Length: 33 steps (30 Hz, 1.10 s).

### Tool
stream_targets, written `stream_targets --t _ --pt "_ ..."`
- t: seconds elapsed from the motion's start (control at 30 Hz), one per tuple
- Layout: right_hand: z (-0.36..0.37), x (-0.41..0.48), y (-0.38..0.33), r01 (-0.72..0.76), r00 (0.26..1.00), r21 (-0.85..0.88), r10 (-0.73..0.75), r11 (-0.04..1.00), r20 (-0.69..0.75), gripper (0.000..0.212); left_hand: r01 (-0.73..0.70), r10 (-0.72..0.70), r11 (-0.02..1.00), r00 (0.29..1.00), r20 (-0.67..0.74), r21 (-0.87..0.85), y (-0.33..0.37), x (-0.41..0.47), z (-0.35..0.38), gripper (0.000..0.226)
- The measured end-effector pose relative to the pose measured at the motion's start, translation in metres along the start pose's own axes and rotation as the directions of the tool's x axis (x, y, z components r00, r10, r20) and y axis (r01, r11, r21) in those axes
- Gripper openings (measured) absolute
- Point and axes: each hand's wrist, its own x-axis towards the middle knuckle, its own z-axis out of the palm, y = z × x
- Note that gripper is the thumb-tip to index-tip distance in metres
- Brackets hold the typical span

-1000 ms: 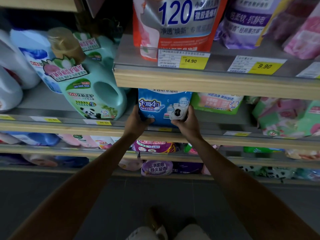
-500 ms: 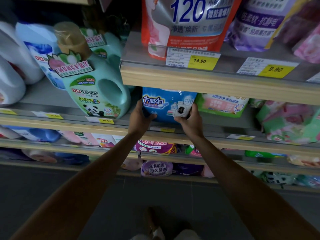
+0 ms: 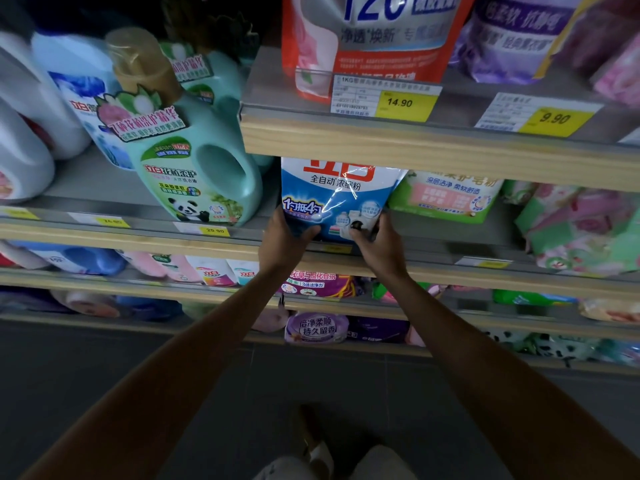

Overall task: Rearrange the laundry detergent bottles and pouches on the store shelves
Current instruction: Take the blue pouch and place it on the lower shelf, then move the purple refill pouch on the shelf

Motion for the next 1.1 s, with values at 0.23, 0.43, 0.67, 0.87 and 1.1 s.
stream_targets --t 0.23,0.43,0.67,0.87,1.1 --pt "-0.024 -0.022 -0.004 0.133 0.989 -0.387 -0.096 0.912 0.115 0.041 -0.092 0.067 0.95 0.993 0.095 0.299 0.012 -0.031 -0.011 0.066" --pt "-0.068 -0.052 -0.031 0.342 0.938 -0.6 -0.305 0.723 0.166 0.033 -0.311 0.223 0.7 0.95 0.218 0.643 0.053 -0.071 -0.03 0.065" --pt "-0.152 -0.119 -0.05 0.368 0.908 -0.734 -0.392 0.571 0.15 0.044 -0.429 0.397 0.5 0.885 0.241 0.752 0.121 -0.154 -0.042 0.057" --pt "-0.207 -0.179 -0.067 0.364 0.894 -0.741 -0.434 0.564 0.109 0.042 -0.463 0.496 0.433 0.839 0.224 0.774 0.155 -0.226 -0.059 0.056" --pt "-0.235 -0.219 -0.126 0.409 0.835 -0.776 -0.541 0.48 0.105 0.04 -0.445 0.555 0.369 0.81 0.191 0.816 0.191 -0.272 -0.106 0.059"
